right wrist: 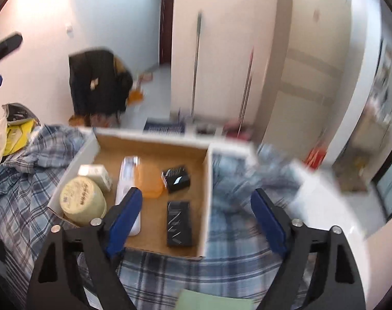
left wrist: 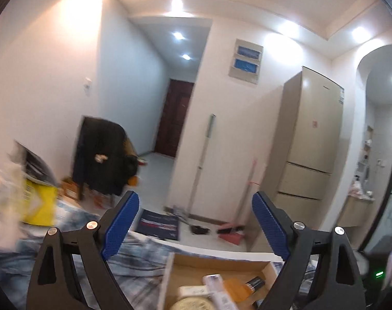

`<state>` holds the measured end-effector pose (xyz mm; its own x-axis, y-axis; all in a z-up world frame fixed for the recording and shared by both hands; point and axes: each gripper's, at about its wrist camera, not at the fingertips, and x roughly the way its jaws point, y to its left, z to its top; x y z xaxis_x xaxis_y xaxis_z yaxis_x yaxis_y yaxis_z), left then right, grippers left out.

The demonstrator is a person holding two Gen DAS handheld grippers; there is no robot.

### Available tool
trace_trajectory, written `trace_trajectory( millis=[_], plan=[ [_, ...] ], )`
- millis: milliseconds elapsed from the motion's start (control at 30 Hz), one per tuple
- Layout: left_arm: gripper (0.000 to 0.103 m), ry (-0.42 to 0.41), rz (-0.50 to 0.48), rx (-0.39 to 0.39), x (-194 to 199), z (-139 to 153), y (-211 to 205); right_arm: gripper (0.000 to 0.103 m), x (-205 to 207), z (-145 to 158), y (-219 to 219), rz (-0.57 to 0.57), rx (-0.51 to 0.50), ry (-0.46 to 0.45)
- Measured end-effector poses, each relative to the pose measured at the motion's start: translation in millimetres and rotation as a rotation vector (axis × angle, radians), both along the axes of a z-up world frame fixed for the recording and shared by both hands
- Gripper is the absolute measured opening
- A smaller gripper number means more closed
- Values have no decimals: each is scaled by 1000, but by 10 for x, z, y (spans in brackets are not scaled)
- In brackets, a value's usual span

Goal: Organize rigid objects
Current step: 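Open the left tool to drop the soap box while the right tool releases the UNNY box, then withdraw both tools from the cardboard box back over the table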

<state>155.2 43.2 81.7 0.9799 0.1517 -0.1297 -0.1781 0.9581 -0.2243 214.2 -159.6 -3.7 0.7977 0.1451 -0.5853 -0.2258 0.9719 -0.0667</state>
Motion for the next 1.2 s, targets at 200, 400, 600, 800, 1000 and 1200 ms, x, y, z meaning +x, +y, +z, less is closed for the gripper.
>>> trace_trajectory(
  millis=[200, 400, 600, 800, 1000, 1200],
  plan=[
    [103, -54, -100, 124, -774, 214, -200, 90, -484, 378, -288, 14, 208, -107],
    [103, -59, -164, 196, -1257, 185, -503, 101, -1075, 563, -347, -22, 102, -383],
    [103, -40, -168, 194, -1381, 43, -672, 102, -1212, 433, -358, 45, 143, -424],
    [103, 15, -205, 139, -1217, -109, -614, 102, -1110, 299, -493, 74, 274, -361],
    [103, 28, -217, 224, -1223, -292, -741, 97, -1164, 146, -500, 92, 254, -374],
    [103, 115, -231, 238, -1124, -601, -735, 78, -1181, 32, -483, 105, 210, -348]
  ],
)
